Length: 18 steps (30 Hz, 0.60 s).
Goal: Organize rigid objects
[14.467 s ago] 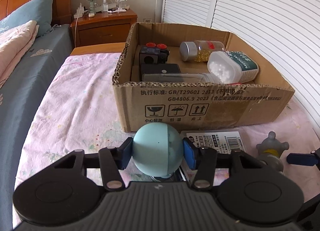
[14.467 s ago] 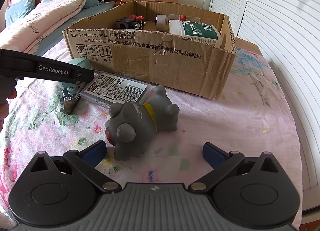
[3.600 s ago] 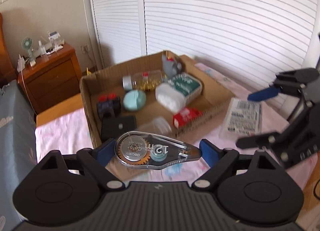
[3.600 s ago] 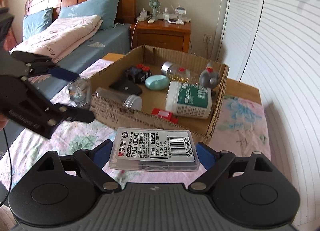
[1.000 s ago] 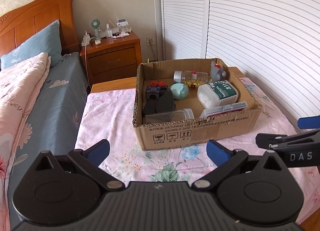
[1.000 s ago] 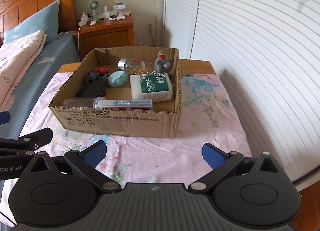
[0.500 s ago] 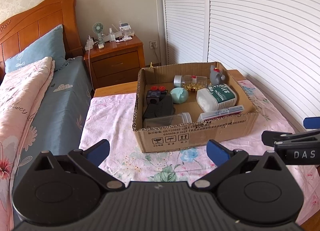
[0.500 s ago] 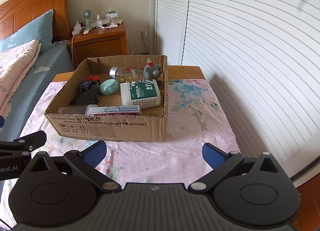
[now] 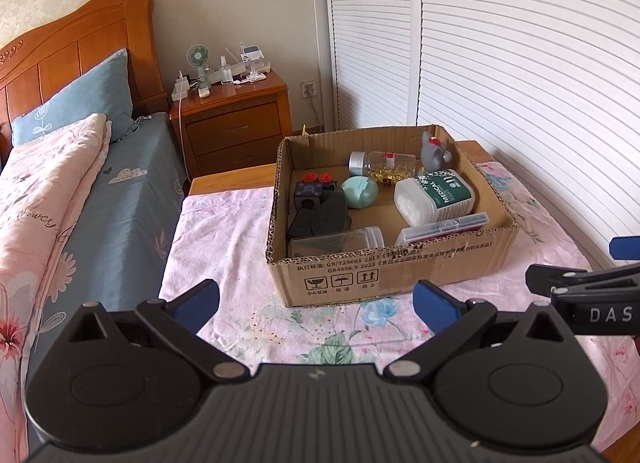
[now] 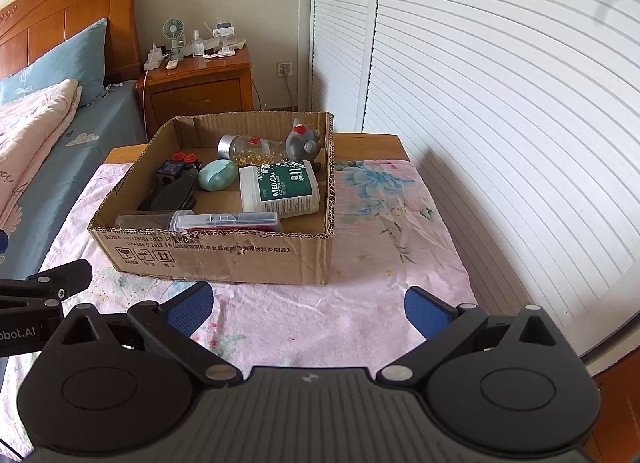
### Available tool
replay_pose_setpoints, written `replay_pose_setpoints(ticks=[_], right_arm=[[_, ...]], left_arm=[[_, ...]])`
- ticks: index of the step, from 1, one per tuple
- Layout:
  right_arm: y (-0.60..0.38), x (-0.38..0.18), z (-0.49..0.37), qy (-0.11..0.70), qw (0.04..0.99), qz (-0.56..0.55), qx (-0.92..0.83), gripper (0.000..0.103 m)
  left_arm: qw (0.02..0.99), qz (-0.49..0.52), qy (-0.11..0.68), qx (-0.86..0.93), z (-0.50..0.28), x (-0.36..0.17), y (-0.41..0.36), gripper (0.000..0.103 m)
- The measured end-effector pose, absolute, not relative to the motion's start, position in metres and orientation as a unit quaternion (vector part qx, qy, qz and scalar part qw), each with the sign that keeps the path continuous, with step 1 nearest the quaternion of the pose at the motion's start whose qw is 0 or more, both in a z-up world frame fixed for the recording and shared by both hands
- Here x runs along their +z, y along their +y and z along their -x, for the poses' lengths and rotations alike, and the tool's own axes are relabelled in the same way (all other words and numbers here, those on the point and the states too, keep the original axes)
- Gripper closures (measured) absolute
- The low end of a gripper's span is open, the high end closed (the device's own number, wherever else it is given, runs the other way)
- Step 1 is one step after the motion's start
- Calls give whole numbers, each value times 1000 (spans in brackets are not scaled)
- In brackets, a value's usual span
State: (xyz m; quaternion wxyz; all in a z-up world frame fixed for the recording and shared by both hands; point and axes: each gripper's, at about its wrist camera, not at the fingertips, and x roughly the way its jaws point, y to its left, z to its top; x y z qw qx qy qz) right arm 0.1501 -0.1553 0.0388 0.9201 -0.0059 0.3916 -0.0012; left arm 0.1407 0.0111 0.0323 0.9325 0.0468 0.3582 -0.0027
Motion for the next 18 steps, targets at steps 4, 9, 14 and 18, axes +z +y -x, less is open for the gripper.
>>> replay_pose_setpoints(ticks=[4,9,14,18], right_arm=[[-155,40,-150,390,921,8,1,0],[-155,40,-150,390,921,10,-2,0],[-155,40,-150,390,921,10,-2,0],[-154,40,-149,391,920,12,0,0]], left_arm=[[932,-47,359,-1,-141,33,11,1],[932,-48,358,0,-141,33,10,1],[932,-48,358,0,-141,33,9,1],[932,-48,358,0,-141,33,9,1]])
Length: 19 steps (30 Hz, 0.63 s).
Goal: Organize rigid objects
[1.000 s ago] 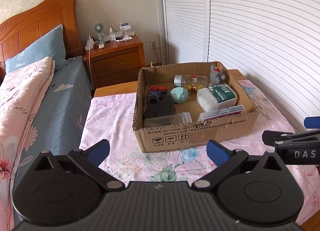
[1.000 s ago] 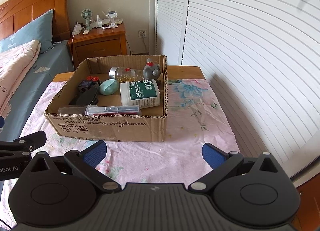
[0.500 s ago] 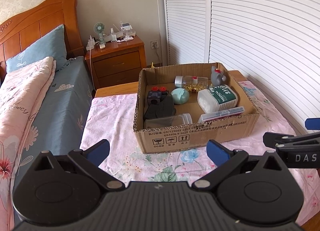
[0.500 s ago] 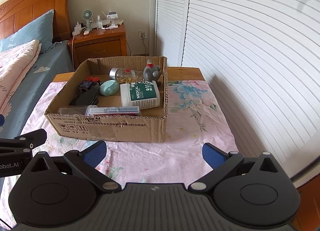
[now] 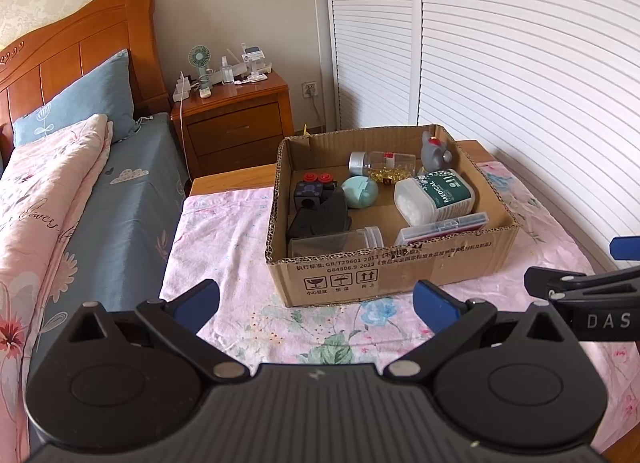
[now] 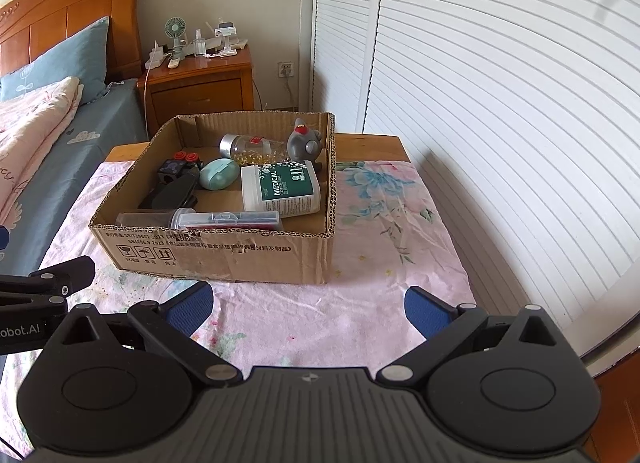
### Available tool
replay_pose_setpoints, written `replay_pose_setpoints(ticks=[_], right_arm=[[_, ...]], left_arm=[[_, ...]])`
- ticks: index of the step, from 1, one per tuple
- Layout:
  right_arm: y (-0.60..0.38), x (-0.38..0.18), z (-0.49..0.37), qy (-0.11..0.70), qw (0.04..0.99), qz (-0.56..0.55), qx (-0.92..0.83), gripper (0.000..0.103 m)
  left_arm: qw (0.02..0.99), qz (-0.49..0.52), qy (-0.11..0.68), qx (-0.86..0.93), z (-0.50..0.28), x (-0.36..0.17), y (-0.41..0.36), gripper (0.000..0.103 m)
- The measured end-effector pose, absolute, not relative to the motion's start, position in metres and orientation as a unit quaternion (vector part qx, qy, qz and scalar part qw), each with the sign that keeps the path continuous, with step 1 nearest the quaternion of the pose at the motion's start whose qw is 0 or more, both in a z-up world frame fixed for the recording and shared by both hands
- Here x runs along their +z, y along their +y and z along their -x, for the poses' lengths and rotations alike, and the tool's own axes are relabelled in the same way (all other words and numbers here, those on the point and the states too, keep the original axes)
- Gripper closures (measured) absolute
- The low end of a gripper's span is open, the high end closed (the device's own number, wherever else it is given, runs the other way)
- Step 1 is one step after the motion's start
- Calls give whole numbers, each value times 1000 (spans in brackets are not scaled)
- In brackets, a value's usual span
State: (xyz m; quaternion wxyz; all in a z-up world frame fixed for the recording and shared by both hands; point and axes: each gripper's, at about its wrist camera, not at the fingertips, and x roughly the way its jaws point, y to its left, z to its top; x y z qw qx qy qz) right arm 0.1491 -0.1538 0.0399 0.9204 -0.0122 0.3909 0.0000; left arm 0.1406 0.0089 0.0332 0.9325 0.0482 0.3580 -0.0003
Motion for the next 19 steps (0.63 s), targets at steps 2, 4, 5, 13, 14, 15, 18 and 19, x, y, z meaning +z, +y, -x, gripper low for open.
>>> replay_pose_setpoints(ticks=[2,4,5,13,14,15,18,19], right_arm=[[-154,40,-149,390,921,12,0,0],[-154,40,-149,390,921,11,0,0],[-154,40,-148,390,921,11,0,0],[-154,40,-147,390,921,11,0,0],[-155,40,-147,389,921,10,0,0],[-155,40,-147,389,921,10,1,0],[-156,41,-146,388,922,10,1,0],[-156,41,-145,388,922,10,0,0]], left_arm=[[933,-48,358,1,-141,33,9,1],[932,-47,358,1,-141,33,8,1],[932,-46,359,1,-141,33,9,1],[932,-47,359,1,-139,34,8,1],[932,-47,358,1,-138,34,7,1],[933,-48,358,2,-138,34,7,1],[933,-47,357,2,-137,35,7,1],[933,-47,357,3,-137,35,7,1]])
